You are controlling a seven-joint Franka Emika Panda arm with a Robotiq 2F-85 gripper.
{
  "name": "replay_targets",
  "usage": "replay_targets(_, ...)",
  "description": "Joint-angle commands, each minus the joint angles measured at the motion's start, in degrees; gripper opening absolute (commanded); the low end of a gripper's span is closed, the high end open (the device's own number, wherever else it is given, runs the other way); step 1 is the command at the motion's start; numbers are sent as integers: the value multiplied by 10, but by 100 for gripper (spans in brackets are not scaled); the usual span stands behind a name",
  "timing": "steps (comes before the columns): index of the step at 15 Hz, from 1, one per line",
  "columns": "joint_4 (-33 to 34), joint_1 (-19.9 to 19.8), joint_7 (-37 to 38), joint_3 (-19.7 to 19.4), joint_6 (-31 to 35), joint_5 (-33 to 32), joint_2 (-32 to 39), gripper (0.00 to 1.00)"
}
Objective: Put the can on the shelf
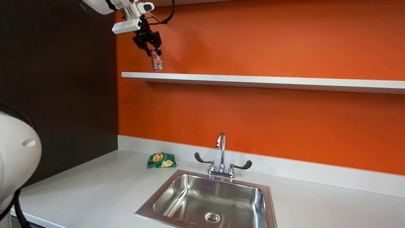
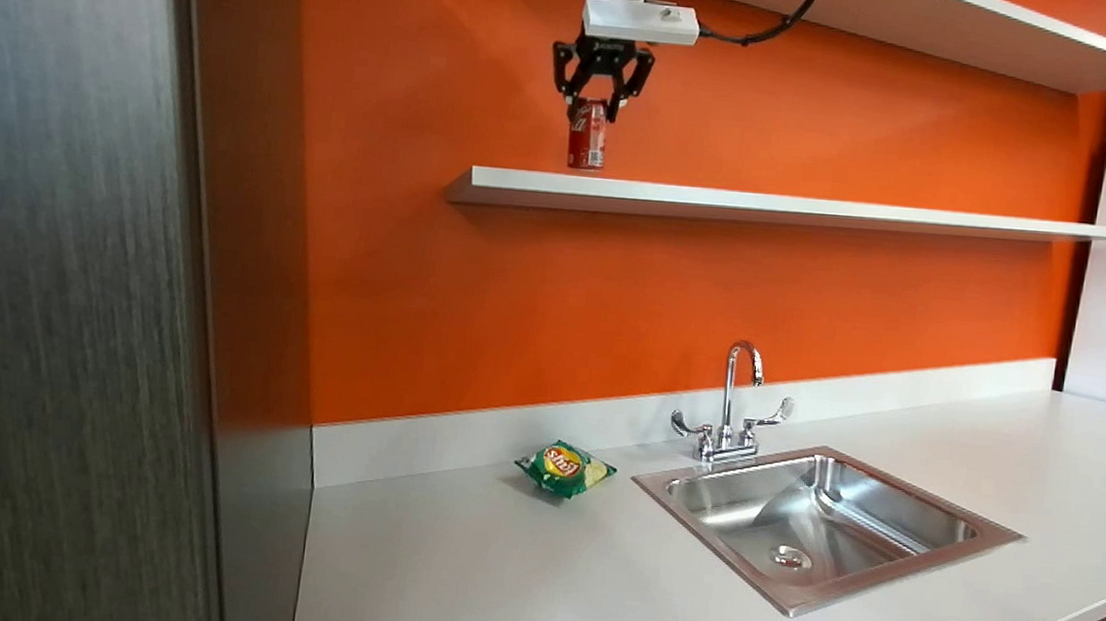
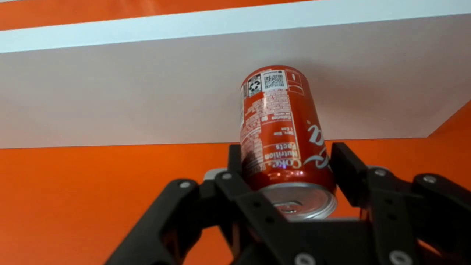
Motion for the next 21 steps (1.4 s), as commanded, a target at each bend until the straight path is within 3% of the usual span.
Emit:
replay_targets(1, 51, 20, 17, -15, -24, -18, 31, 37)
replay_targets(14, 116, 53, 15, -55, -47, -13, 89, 37)
replay_targets(15, 120, 55, 16, -57, -50, -13, 92, 87)
replay_targets(18, 131, 60, 16, -63, -57, -12, 98, 99)
replay_targets(21, 133, 54, 18, -58, -57, -14, 98, 100)
